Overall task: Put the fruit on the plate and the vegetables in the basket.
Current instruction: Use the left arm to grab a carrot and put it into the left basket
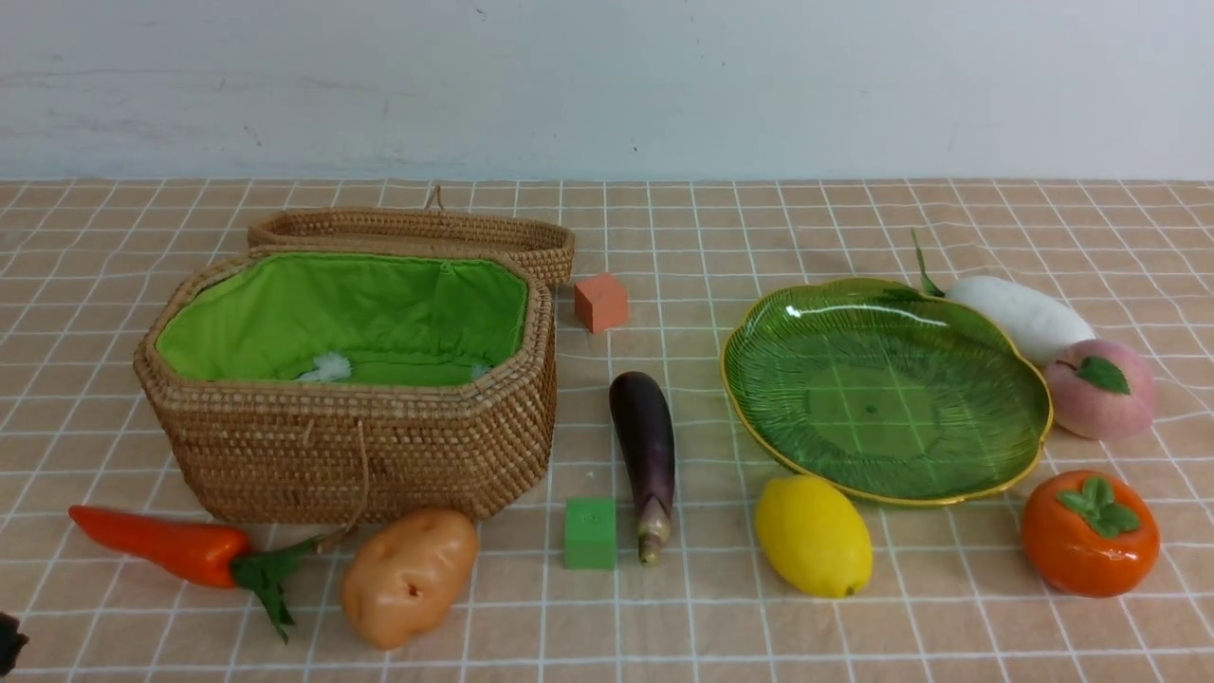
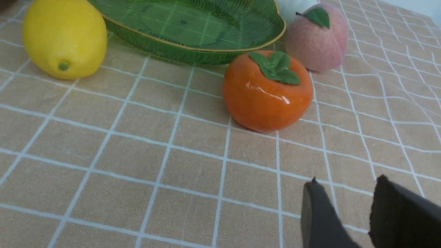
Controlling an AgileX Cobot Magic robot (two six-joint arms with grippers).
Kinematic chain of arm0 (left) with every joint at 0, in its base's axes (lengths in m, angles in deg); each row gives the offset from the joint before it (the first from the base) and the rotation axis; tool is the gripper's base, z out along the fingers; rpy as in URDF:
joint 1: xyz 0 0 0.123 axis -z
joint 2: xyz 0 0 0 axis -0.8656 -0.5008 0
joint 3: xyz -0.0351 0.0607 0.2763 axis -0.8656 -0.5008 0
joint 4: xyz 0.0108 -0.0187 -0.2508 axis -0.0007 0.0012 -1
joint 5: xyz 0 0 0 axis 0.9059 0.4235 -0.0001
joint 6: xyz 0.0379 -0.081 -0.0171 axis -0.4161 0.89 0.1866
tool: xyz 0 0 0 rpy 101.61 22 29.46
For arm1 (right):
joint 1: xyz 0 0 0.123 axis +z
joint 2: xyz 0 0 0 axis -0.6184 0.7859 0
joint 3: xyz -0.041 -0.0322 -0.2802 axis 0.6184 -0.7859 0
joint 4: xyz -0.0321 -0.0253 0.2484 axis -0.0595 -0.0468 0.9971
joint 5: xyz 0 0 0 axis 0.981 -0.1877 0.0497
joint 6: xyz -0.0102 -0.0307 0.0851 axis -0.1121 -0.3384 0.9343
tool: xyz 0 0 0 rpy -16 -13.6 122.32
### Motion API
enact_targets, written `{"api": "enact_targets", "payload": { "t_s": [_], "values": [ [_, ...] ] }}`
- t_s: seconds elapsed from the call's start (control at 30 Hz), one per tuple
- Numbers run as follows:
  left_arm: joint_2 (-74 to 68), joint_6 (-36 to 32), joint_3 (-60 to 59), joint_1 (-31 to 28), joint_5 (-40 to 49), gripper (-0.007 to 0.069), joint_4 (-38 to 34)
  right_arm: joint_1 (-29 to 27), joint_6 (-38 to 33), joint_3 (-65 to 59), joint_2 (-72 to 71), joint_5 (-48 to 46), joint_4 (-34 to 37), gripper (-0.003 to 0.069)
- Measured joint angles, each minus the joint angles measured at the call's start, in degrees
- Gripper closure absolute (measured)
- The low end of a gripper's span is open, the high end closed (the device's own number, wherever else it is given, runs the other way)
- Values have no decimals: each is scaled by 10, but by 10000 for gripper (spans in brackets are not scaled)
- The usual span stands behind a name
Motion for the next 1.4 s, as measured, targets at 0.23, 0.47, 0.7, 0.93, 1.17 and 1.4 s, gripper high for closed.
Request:
{"api": "enact_targets", "payload": {
  "t_s": [0.23, 0.47, 0.7, 0.93, 1.17, 1.4],
  "values": [
    [-60, -88, 126, 29, 132, 638, 46, 0, 4, -2, 0, 13, 1, 418],
    [-275, -276, 296, 67, 476, 638, 55, 0, 190, -9, 0, 138, 262, 418],
    [-402, -348, 343, 70, 545, 638, 58, 0, 238, -9, 0, 197, 384, 418],
    [-414, -386, 366, 70, 511, 638, 61, 22, 179, 111, 44, -93, 407, 469],
    [-470, -349, 447, 70, 517, 638, 93, 44, 37, 354, 220, -389, 355, 484],
    [-596, -266, 529, 44, 534, 638, 252, 53, -41, 498, 298, -480, 342, 484]
  ]
}}
